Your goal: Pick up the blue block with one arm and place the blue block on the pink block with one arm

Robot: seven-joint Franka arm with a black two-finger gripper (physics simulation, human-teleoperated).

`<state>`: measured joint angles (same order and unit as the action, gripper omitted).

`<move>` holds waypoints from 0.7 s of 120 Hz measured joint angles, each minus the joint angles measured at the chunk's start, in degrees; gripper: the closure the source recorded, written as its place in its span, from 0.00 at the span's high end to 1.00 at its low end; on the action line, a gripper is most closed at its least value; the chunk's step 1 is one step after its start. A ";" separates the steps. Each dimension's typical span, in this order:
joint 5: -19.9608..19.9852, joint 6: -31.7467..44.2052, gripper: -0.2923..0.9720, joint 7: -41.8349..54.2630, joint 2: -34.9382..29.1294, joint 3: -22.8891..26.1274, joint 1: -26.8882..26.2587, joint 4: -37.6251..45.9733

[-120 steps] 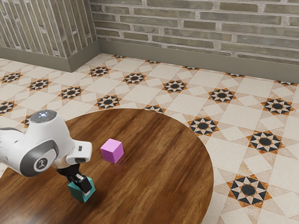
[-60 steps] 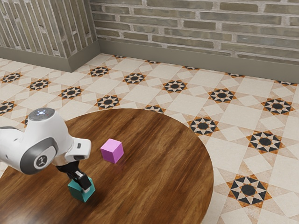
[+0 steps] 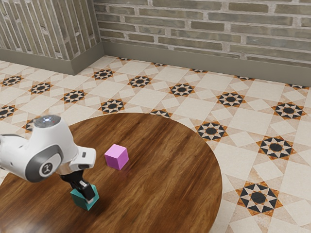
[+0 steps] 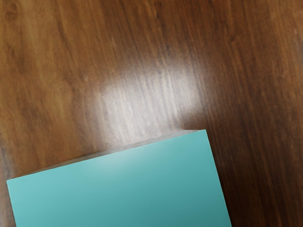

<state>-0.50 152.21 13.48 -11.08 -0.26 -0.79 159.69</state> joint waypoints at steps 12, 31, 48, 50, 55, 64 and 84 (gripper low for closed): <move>0.03 0.27 0.77 0.10 1.03 0.00 0.00 -0.74; 0.11 0.67 0.77 0.20 2.36 -0.77 0.01 -1.18; 0.35 0.85 0.77 0.24 2.48 -1.06 0.00 -1.20; 0.52 0.87 0.77 0.24 2.48 -1.06 0.01 -1.20; 0.90 0.90 0.77 0.24 2.45 -1.08 0.00 -1.20; 1.37 0.93 0.77 0.24 2.48 -1.13 0.00 -1.20; 2.25 1.05 0.77 0.17 3.85 -1.11 0.01 -1.41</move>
<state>1.76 153.26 13.65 -7.22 -1.37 -0.78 158.28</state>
